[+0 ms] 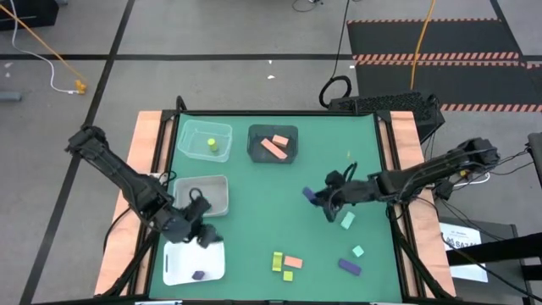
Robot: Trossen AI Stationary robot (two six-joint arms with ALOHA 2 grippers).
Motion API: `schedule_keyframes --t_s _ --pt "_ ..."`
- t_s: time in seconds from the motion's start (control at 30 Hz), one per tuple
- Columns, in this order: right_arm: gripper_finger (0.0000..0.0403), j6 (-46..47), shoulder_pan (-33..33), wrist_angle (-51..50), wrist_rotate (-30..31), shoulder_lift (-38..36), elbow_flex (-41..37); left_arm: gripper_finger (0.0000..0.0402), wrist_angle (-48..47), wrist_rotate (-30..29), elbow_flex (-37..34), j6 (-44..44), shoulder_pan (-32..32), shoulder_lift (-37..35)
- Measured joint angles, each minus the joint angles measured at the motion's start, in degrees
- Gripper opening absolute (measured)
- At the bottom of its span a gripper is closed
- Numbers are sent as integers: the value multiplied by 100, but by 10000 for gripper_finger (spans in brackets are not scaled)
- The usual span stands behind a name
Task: Sort & place blocks by color
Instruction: Put the top violet block into the white bin
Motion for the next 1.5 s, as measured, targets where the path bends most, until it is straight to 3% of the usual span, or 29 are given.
schedule_keyframes --t_s 0.23,0.33,0.43,0.6,0.8,1.03,1.3,1.5 --pt "83 -1242 -489 2361 10 26 0 243 633 -2614 0 2959 669 -13" --pt "83 -1578 -700 3161 44 23 0 243 1268 -3388 0 4270 1106 -10" --pt "83 -1766 -854 3691 379 17 2 243 2014 -3515 0 5571 1573 -11" --pt "83 -1805 -1069 4398 821 46 2 243 3208 -3214 0 7751 2216 124" --pt "83 -1460 -1196 5546 1271 493 63 243 4525 -3180 4 10045 2640 503" --pt "89 -910 -1208 5637 1670 1542 970 243 5461 -2581 0 10740 2959 1038" --pt "91 -841 -1218 5635 1638 2529 2198 243 5658 -2554 -4 10536 3062 1270" --pt "92 -500 -1218 5564 1465 2791 2369 243 5899 -2558 -4 10650 3062 1270"
